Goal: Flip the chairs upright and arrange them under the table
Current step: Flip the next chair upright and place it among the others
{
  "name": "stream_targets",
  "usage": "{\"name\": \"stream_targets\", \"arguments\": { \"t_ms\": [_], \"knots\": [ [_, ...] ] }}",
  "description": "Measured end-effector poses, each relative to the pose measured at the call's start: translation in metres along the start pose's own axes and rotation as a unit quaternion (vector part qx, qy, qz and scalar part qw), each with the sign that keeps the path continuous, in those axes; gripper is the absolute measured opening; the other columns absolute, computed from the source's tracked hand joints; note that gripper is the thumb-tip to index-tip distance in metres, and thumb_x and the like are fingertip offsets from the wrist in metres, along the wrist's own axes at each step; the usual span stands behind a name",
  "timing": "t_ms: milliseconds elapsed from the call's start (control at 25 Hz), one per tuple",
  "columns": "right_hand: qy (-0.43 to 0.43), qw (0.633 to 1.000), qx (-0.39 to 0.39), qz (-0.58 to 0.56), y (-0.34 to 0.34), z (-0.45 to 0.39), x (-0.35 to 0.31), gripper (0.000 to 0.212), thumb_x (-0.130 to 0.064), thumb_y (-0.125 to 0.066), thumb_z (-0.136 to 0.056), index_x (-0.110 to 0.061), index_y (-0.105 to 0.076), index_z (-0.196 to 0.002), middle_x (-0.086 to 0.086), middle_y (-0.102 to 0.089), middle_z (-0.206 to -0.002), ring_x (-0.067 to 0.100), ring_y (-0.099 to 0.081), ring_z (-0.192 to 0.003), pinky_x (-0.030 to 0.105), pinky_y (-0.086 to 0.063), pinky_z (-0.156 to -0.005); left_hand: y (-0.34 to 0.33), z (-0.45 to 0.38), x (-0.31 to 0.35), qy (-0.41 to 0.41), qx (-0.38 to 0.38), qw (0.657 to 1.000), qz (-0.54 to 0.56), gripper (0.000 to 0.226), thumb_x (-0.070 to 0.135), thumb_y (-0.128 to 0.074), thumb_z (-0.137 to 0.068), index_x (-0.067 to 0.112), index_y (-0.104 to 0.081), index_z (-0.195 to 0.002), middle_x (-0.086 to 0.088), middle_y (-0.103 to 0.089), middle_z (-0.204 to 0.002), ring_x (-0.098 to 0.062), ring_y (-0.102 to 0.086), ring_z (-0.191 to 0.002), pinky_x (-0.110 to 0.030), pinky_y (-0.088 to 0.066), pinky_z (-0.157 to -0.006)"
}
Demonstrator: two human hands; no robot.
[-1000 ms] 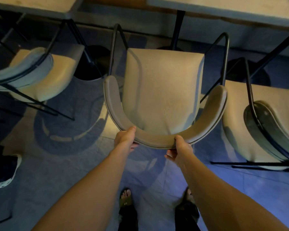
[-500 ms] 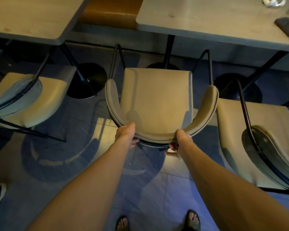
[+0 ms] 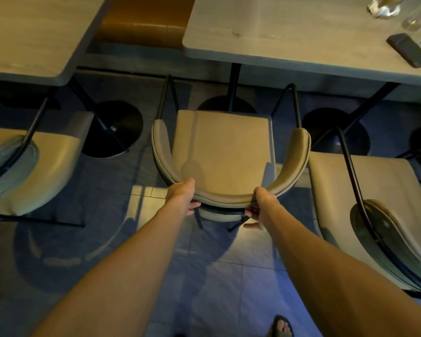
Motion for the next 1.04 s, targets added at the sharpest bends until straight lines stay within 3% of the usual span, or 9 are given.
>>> {"name": "stream_targets", "arguments": {
  "t_ms": [200,360,480,680,800,880,960,1040],
  "knots": [
    [-0.020,0.999,0.037,-0.013,0.001,0.004,-0.004,0.022,-0.028,-0.045,-0.094,-0.014,-0.051,-0.109,0.011,-0.067,-0.105,0.023,-0.061,-0.067,0.044,-0.045,-0.076,0.002,0.001,0.002,0.018,-0.012,1.000,-0.016,0.048,0.040,-0.049,-0.096,0.013,-0.048,-0.136,-0.007,-0.062,-0.129,-0.018,-0.066,-0.068,-0.040,-0.052,-0.081],
    [-0.039,0.998,0.045,-0.022,0.000,0.003,-0.008,0.026,-0.027,-0.045,-0.095,-0.013,-0.051,-0.117,0.013,-0.065,-0.114,0.026,-0.063,-0.084,0.031,-0.042,-0.049,0.000,0.002,0.005,0.051,-0.014,0.998,-0.016,0.050,0.043,-0.049,-0.096,0.013,-0.048,-0.136,-0.008,-0.060,-0.133,-0.019,-0.065,-0.069,-0.042,-0.051,-0.084],
    [-0.057,0.998,0.039,-0.014,0.001,0.002,-0.009,0.030,-0.024,-0.047,-0.094,-0.010,-0.053,-0.119,0.014,-0.066,-0.115,0.027,-0.062,-0.085,0.031,-0.038,-0.046,-0.001,0.005,0.007,0.065,-0.001,0.998,-0.008,0.050,0.043,-0.051,-0.095,0.015,-0.047,-0.136,-0.008,-0.061,-0.133,-0.021,-0.066,-0.076,-0.043,-0.050,-0.088],
    [-0.099,0.994,-0.005,0.053,0.004,0.004,-0.012,0.039,-0.036,-0.047,-0.091,-0.014,-0.055,-0.122,0.011,-0.067,-0.098,0.025,-0.060,-0.068,0.034,-0.039,-0.052,-0.005,0.007,0.008,0.092,0.025,0.995,-0.014,0.048,0.044,-0.051,-0.094,0.016,-0.050,-0.134,-0.006,-0.062,-0.131,-0.017,-0.060,-0.067,-0.040,-0.049,-0.079],
    [-0.110,0.989,-0.025,0.094,0.011,0.005,-0.014,0.054,-0.051,-0.046,-0.089,-0.013,-0.053,-0.126,0.013,-0.066,-0.100,0.028,-0.061,-0.081,0.040,-0.044,-0.063,-0.006,0.006,0.010,0.102,0.034,0.994,-0.016,0.049,0.043,-0.053,-0.093,0.014,-0.052,-0.133,-0.007,-0.063,-0.129,-0.019,-0.063,-0.078,-0.039,-0.049,-0.077],
    [-0.105,0.988,-0.012,0.116,0.013,0.009,-0.013,0.067,-0.059,-0.043,-0.087,-0.013,-0.047,-0.135,0.015,-0.062,-0.117,0.035,-0.059,-0.101,0.047,-0.046,-0.075,-0.006,0.005,0.009,0.117,0.040,0.992,-0.015,0.051,0.045,-0.055,-0.091,0.016,-0.051,-0.133,-0.006,-0.060,-0.132,-0.024,-0.063,-0.102,-0.038,-0.051,-0.070],
    [-0.100,0.990,0.006,0.101,0.011,0.011,-0.012,0.075,-0.063,-0.044,-0.084,-0.012,-0.043,-0.138,0.014,-0.054,-0.121,0.039,-0.055,-0.111,0.050,-0.049,-0.082,-0.003,-0.008,0.004,0.125,0.056,0.991,0.001,0.074,0.057,-0.067,-0.076,0.021,-0.046,-0.138,-0.004,-0.048,-0.143,-0.030,-0.051,-0.123,-0.041,-0.056,-0.062],
    [-0.084,0.995,0.036,0.039,0.015,0.012,-0.012,0.079,-0.061,-0.052,-0.078,-0.007,-0.040,-0.134,0.014,-0.049,-0.113,0.040,-0.053,-0.113,0.053,-0.049,-0.091,-0.001,-0.026,-0.006,0.115,0.082,0.990,0.030,0.108,0.066,-0.078,-0.054,0.029,-0.033,-0.146,-0.003,-0.031,-0.154,-0.034,-0.039,-0.133,-0.059,-0.057,-0.068]
  ]
}}
Point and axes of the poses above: each hand's wrist, its own z-axis away from the middle knuckle, its own y-axis out of the back of the hand, x = y × z, the point moved 4 cm from there along -z, towards the middle knuckle
